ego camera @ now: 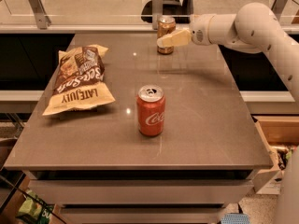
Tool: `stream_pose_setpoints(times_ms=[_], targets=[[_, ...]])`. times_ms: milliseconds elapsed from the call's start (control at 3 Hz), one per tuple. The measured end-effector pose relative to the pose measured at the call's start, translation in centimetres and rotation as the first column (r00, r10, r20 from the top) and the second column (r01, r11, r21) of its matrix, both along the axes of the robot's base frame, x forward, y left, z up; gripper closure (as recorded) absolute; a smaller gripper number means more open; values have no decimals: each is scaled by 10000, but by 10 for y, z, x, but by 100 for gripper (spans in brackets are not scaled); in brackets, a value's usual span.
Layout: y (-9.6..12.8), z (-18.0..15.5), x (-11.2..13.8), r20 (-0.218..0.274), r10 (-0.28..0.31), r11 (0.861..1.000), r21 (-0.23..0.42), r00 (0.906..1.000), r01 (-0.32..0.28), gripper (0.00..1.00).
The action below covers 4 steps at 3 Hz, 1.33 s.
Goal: Pick orange can
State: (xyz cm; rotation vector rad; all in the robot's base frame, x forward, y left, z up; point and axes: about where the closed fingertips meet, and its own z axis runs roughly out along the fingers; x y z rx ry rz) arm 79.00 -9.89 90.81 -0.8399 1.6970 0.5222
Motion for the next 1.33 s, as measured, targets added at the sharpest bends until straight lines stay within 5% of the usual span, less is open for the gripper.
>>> stream_pose_setpoints(times_ms=[1000,1333], targets=[[31,-7,35,9,793,9965,249,9969,-793,0],[33,-5,35,41,804,9964,263,9968,-805,18]])
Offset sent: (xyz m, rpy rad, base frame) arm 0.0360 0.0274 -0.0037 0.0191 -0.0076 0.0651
